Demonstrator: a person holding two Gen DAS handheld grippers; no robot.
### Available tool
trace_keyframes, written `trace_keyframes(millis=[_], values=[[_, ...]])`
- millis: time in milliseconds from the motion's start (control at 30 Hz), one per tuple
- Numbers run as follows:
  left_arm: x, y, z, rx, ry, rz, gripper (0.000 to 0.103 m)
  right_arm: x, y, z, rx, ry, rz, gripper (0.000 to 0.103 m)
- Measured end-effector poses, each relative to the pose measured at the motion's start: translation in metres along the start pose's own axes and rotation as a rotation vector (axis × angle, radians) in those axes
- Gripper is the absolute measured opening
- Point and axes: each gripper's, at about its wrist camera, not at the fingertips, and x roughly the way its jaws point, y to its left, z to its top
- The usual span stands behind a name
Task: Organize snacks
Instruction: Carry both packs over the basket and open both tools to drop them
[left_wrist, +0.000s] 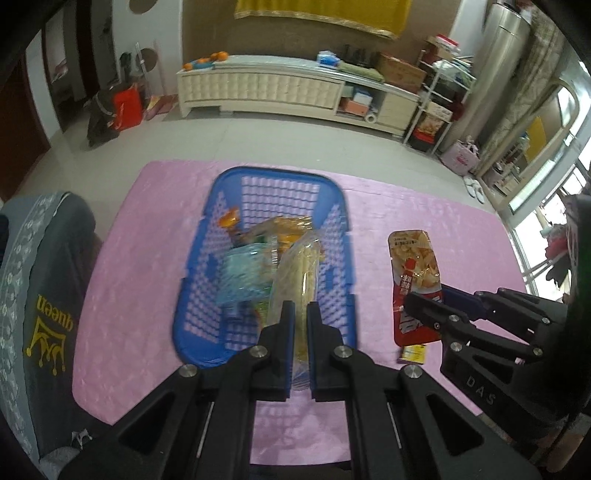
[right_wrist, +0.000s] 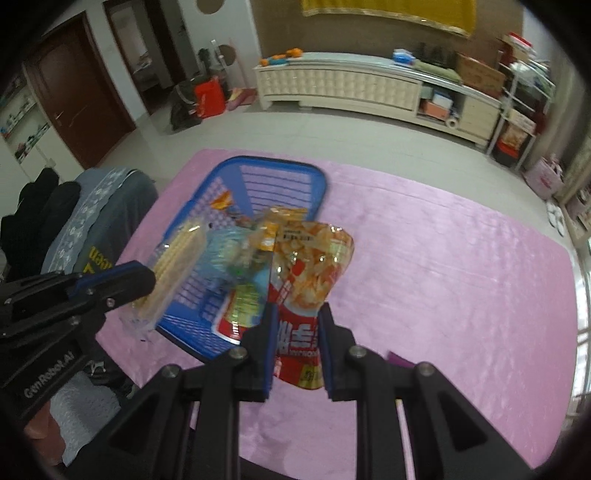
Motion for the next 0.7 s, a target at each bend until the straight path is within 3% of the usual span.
trace_keyframes(millis=[400, 700], values=[[0.040, 0.048, -0.006, -0.052, 0.071, 0.016, 0.005, 0.049, 0.042, 0.010, -0.045, 0.069, 0.034, 0.025], [0.053, 0.052, -0.003, -0.016, 0.073, -0.006, 0.006, 0.066, 0.056, 0.009, -0.055, 0.101, 0.040, 0.025]])
